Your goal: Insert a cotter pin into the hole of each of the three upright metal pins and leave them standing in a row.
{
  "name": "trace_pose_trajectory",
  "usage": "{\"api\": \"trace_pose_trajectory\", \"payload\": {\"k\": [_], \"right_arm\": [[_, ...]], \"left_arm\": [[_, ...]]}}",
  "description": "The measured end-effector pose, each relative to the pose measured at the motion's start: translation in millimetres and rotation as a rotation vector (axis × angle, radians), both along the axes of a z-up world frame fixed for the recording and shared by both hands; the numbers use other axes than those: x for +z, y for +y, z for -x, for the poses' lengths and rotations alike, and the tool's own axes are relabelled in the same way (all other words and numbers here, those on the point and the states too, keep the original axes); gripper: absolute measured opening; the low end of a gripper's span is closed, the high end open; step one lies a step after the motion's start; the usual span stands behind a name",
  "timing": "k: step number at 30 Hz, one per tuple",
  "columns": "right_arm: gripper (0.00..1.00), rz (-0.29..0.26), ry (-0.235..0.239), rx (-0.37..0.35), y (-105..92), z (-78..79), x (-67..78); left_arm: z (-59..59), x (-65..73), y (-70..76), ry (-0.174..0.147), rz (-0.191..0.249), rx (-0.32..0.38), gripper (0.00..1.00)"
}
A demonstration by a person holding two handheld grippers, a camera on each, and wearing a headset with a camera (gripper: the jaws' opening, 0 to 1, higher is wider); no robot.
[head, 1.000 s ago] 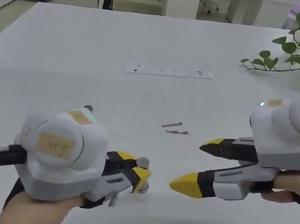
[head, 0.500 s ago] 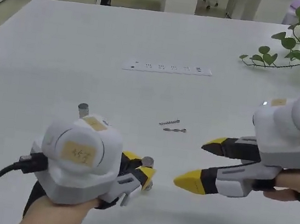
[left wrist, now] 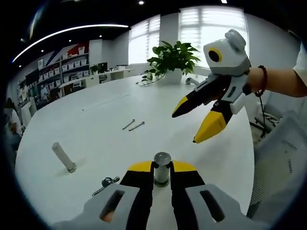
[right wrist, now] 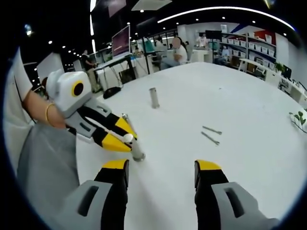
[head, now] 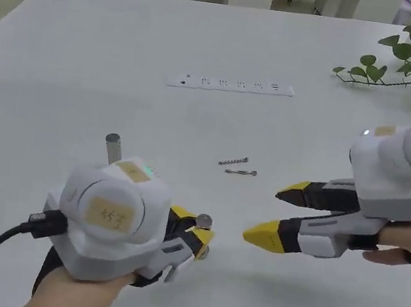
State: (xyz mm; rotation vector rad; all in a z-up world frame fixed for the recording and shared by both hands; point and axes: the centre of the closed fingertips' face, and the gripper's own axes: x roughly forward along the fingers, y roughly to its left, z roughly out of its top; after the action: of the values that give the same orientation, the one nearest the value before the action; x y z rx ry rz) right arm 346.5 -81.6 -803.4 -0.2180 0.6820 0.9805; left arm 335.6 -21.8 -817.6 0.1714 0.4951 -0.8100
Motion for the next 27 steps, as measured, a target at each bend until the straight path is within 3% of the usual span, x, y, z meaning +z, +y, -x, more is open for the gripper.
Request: {"api": "trace_pose_trajectory", "payload": {"k": [8, 16, 23, 27], "right_arm": [[0.46, 0.060, -0.032, 0.042, -0.1, -15.7, 0.1], [0.40, 0.157, -0.078, 0.097, -5.2, -41.7, -0.7], [0.31, 0.273, -0.107, 0.163, -12.4, -68.9, -11.5], [0.28, 0.325, -0.092, 0.199, -15.6, -77.7, -22.1]], "left_arm": [[-1.5, 0.0, -0.5, -0.018, 0.001, -0.001, 0.11], [1.5, -2.0, -2.7, -0.009, -0.005, -0.017, 0.18], [5.2, 3.3, -3.5, -0.021, 0.003, -0.024, 0.22], [6.3, 5.4, -1.5, -0.020, 0.009, -0.011, 0.23]]}}
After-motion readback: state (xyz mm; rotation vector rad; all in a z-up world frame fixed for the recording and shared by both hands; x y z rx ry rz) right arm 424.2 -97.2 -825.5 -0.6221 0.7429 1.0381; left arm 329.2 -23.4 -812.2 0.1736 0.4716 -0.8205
